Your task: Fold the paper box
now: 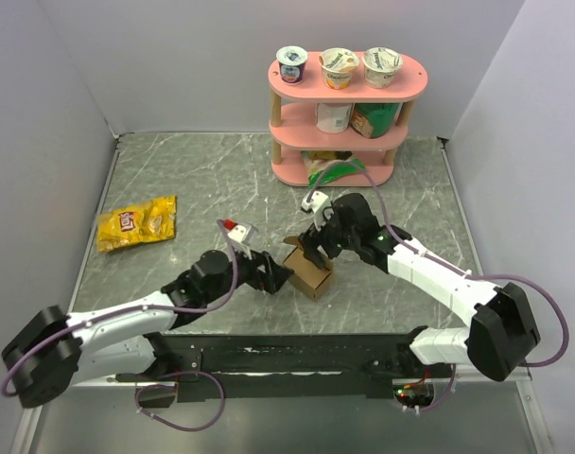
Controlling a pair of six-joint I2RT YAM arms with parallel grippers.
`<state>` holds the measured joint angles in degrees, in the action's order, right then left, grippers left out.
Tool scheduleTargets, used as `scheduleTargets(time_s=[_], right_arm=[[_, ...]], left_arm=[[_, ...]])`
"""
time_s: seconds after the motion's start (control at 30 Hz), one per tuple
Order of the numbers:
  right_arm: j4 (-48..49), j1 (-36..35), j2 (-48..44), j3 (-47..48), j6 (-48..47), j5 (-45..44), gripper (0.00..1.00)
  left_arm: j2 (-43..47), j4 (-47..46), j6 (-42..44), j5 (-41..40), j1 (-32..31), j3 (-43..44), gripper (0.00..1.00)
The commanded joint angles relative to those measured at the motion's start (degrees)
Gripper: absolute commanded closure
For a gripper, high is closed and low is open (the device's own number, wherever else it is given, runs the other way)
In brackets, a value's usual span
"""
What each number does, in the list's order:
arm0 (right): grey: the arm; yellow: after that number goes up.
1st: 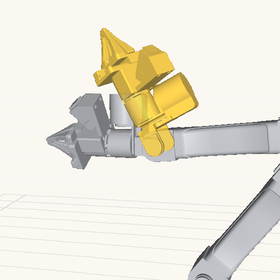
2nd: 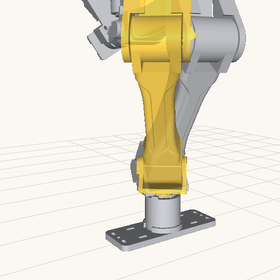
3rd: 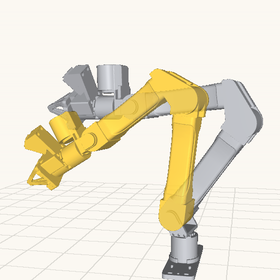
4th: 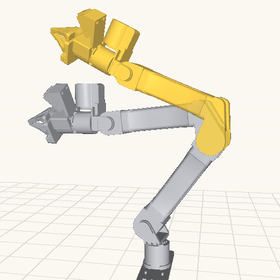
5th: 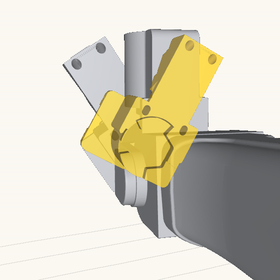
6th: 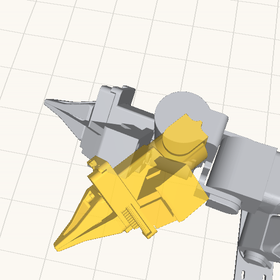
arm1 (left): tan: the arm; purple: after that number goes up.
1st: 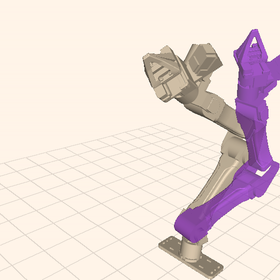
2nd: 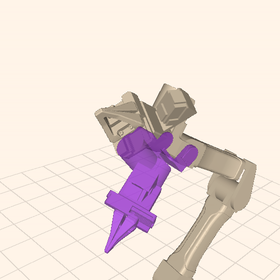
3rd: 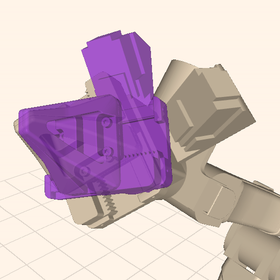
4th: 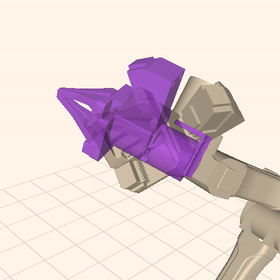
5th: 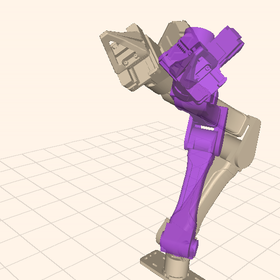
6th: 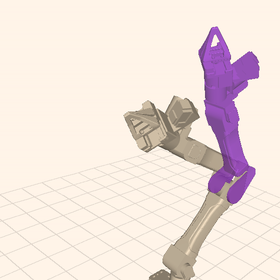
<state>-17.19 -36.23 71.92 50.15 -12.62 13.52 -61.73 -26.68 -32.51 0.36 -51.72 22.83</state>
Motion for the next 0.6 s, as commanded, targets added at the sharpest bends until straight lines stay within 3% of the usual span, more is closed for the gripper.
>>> scheduleTargets(time_s=[0.0, 0.1, 0.27, 0.4, 0.57], right_arm=[[2.1, 0.5, -1.3, 4.9, 0.2, 1.0, 0.0], [1.0, 0.8, -6.5, 5.3, 4.6, -1.5, 0.0], [-10.2, 0.9, -13.1, 6.2, 11.1, -7.4, 0.02], [-16.1, 1.4, -18.7, 2.1, 18.9, -8.6, 0.27], [-20.6, 1.9, -28.1, -2.4, 24.9, -7.4, 0.5]], left_arm=[[4.0, 6.8, 10.0, -5.1, 3.6, 2.0, 0.01], [3.5, 3.4, 12.6, -0.8, 8.1, 2.7, 0.03], [-4.4, -0.6, 16.9, 9.9, 13.0, 6.9, 0.07], [-10.9, -1.8, 19.9, 16.1, 13.3, 12.9, 0.19], [-16.3, -0.6, 23.5, 21.6, 13.5, 18.2, 0.36]])
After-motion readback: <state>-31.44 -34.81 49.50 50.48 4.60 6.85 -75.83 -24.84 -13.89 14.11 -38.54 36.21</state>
